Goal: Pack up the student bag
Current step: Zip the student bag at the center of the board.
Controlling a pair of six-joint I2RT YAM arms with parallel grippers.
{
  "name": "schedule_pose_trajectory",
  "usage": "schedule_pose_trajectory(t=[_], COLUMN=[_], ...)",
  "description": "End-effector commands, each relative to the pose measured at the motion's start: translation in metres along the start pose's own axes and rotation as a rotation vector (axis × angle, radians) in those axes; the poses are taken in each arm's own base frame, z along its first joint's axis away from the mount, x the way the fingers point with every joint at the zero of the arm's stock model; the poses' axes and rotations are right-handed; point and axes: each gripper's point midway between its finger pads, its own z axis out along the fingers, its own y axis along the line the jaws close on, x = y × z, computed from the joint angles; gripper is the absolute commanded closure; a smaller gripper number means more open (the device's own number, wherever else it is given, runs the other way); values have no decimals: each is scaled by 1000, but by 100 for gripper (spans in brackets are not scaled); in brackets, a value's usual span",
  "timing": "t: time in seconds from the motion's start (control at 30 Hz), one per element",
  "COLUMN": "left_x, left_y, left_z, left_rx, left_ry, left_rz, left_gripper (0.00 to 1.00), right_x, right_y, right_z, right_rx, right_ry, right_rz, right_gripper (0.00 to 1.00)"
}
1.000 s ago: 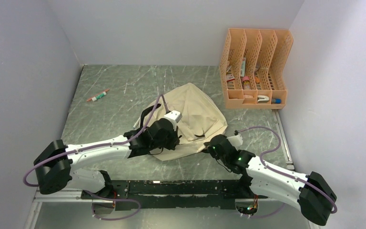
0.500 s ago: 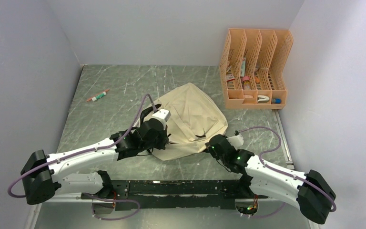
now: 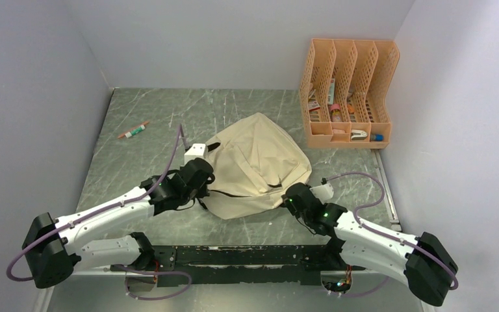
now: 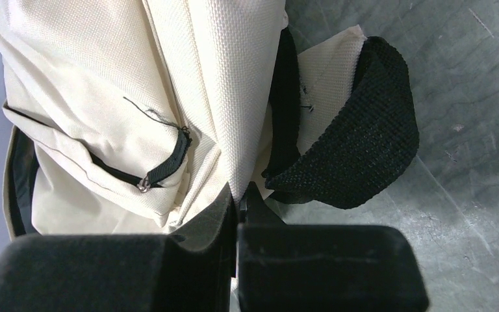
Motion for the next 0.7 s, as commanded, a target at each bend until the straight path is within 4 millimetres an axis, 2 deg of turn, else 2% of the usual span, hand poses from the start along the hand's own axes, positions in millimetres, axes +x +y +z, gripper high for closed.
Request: schedule_pose_trajectory(t=[0.0,0.17,0.3,0.37,0.5,0.6,0.67], left_x=[-23,-41,-64,-75,-88,-88,-88], left_y=[26,47,54,47,16,0,-5], left_z=[-1,2,3,5,7,8,8], left_rx=[-125,-194,-204,-160,6,93,121], left_ry=[-52,-80,-129,-156,-184,-183,-185], left_rz=[-42,-70,-90,-81,-24,-3,1], left_gripper=[95,95,95,95,95,95,95], right_x=[-32,-35,-37,-38,-42,-47,-51], right_y=[-23,-26,-28,-25,-10,7,20], right_z=[2,0,-2,-4,-18,-32,-44], right_rx=[87,95,105,100,56,-10,-56], right_ry=[-155,-165,-167,-163,-145,-128,-123], right_rz=[-42,-50,-64,-85,-136,-180,-200], right_gripper=[100,100,100,100,78,67,65])
